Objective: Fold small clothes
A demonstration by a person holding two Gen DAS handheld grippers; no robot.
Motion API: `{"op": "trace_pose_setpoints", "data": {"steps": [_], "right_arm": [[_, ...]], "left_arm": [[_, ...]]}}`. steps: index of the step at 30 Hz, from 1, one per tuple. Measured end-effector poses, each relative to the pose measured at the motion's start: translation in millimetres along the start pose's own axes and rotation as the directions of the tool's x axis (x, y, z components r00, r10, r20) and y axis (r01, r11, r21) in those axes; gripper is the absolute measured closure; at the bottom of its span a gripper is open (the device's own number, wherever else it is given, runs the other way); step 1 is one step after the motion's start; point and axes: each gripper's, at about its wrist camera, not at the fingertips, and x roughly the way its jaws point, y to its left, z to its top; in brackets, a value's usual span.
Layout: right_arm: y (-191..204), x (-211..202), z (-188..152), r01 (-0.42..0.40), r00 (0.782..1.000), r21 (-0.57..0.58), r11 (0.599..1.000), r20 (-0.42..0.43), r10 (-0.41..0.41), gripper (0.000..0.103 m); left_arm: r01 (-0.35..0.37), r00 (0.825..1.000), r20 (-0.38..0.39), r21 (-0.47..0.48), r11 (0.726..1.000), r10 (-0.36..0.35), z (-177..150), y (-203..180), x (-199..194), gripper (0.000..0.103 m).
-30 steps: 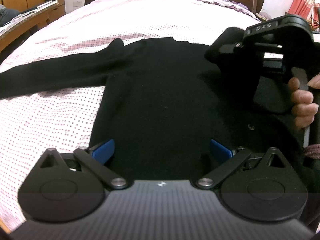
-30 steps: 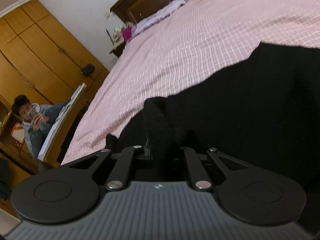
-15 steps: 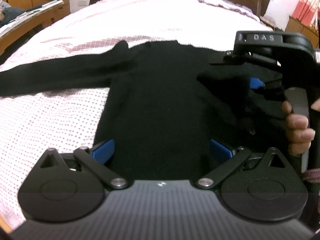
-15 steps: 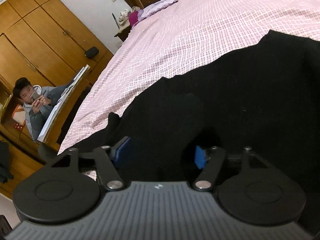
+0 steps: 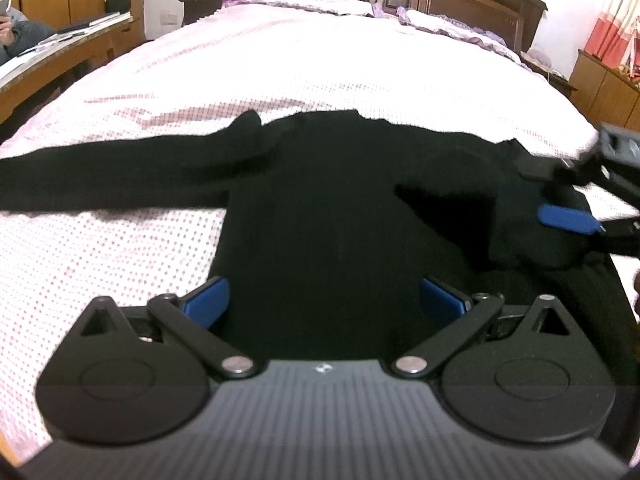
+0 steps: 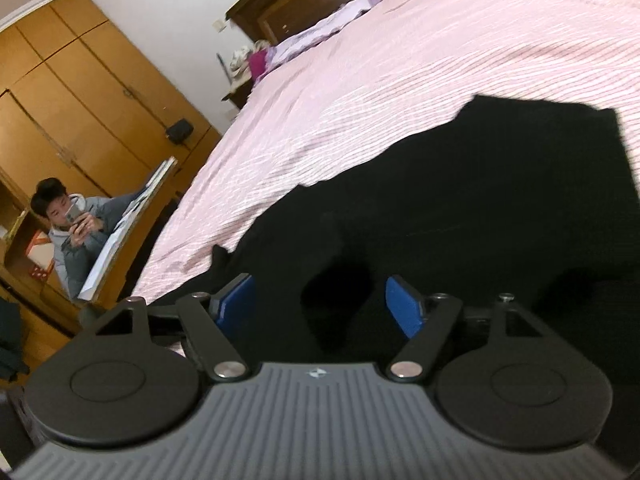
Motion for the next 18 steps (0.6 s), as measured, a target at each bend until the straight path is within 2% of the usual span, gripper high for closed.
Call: {"op": "trace_pose_setpoints", "data": {"steps": [4, 9, 14, 18], "right_arm": [[-30, -17, -1, 0.026, 1.0, 0.059, 0.998, 0.016, -0.027, 0.024], [-65, -40, -7, 0.046, 0.997, 0.137, 0.989, 0.047, -0.053, 0.024], [-86, -53, -18, 0.065, 0.994, 0.188, 0.98, 0.079, -0.081, 0.024], [-100, -61, -26, 0.085, 0.99, 0.207, 0.975, 0.093, -0.106, 0.024]], "left_arm": [[-0.005, 0.999, 0.035, 0.003, 1.0, 0.005, 12, -2, 1, 0.0], [0.023, 0.997, 0.074, 0.021, 1.0, -0.025, 28, -14, -1, 0.0], [0.055, 0.991, 0.118, 0.11, 0.992, -0.068, 38, -46, -2, 0.0], [0.044, 0.987, 0.145, 0.191, 0.981, -0.073, 39, -77, 7, 0.0]]}}
